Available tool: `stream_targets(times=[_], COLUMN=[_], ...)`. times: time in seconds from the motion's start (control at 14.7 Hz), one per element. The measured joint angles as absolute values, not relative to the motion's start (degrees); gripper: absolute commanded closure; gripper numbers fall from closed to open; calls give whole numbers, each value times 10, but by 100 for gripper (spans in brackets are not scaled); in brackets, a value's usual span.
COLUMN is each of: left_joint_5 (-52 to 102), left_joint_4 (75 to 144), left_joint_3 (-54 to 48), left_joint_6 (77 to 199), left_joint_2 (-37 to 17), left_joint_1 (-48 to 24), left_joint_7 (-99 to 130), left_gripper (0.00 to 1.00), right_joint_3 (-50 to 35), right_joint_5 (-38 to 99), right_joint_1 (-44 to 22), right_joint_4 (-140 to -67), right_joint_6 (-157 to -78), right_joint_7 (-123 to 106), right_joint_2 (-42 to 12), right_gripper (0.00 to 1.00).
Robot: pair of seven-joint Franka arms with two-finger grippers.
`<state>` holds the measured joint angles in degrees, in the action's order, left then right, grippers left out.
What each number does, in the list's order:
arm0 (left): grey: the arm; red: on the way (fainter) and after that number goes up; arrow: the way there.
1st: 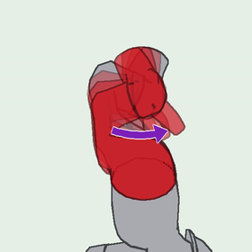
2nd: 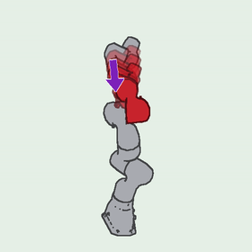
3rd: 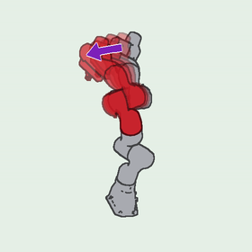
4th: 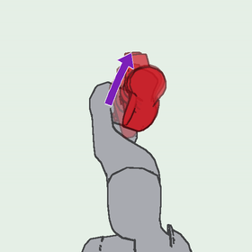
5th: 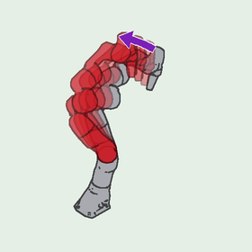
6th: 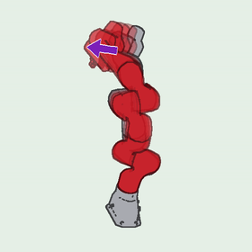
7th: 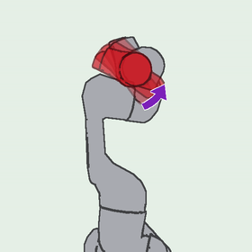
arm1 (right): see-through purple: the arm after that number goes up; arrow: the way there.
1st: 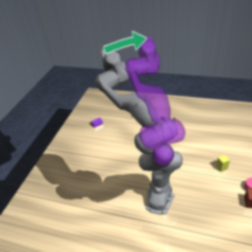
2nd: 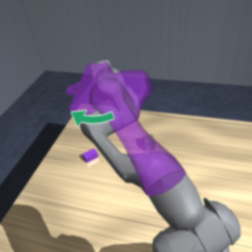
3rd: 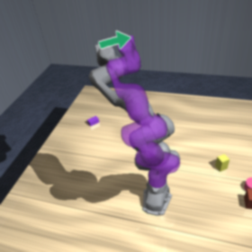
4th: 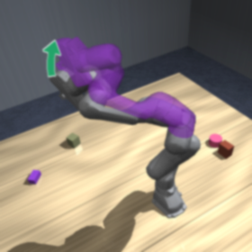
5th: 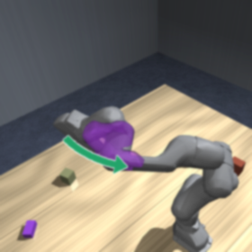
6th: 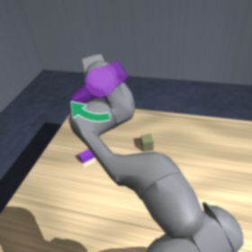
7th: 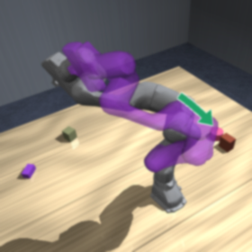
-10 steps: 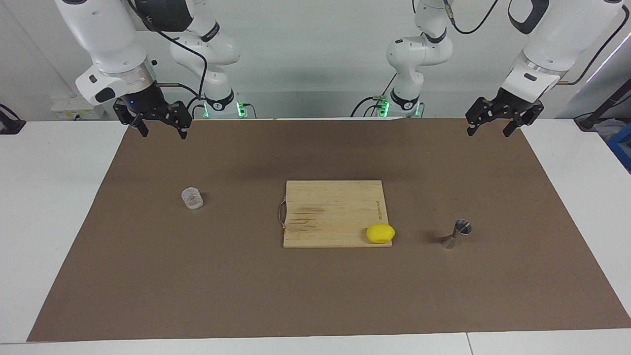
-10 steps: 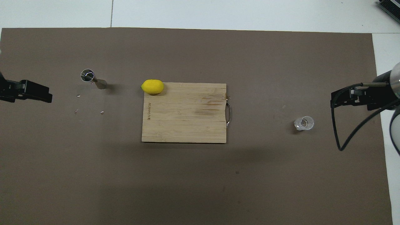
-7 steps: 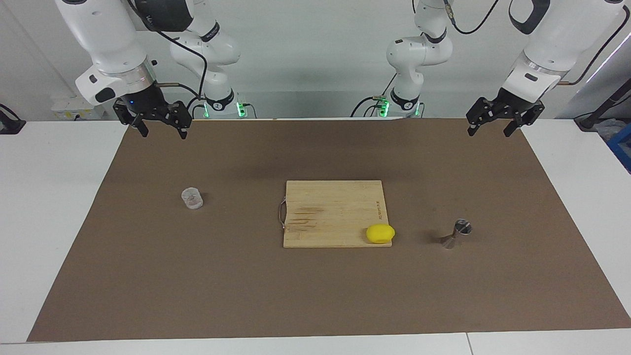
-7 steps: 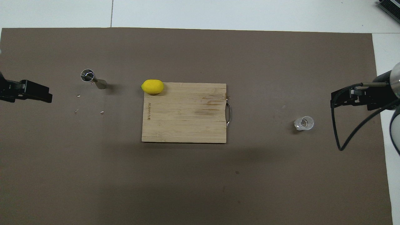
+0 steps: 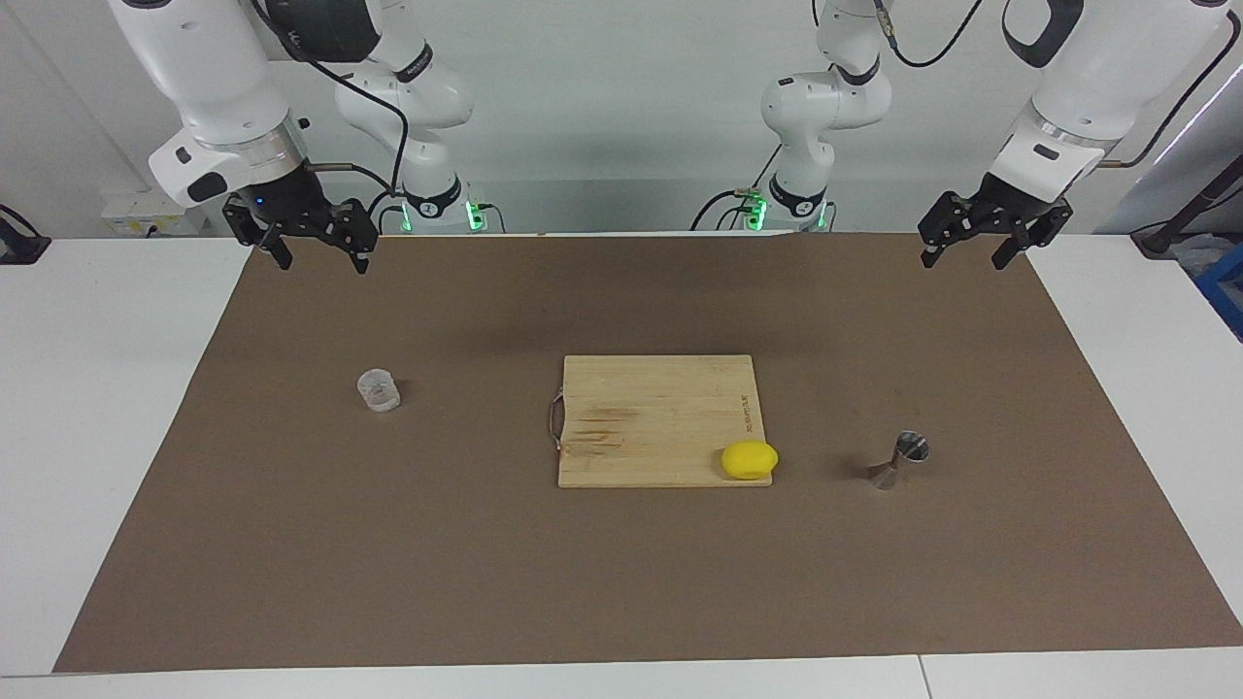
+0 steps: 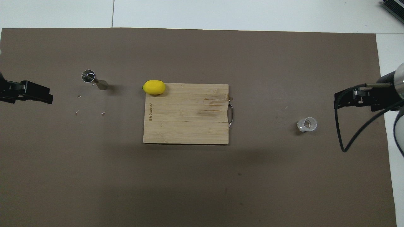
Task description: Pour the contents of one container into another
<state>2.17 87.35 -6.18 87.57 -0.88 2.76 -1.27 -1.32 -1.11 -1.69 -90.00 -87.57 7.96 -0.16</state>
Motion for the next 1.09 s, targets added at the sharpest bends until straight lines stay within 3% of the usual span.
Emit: stream_targets(times=[0.61,1.09], left_joint_5=[22,33], left_joint_4=[880,926], left_joint_3=[-64,-60], left_joint_6=[887,942], left_joint_2=[-9,-26], left_joint_1=[27,38], left_joint_7=[-13,-12], left_gripper=[0,0], right_joint_3=[-13,-13], right_joint_5=[-11,-11], right_joint_1=[-17,-17], right_joint_4=[-900,-900], right_joint_6=[-876,-876], right_joint_7=[80,80], right_joint_2=[-2,-2], right_gripper=[0,0])
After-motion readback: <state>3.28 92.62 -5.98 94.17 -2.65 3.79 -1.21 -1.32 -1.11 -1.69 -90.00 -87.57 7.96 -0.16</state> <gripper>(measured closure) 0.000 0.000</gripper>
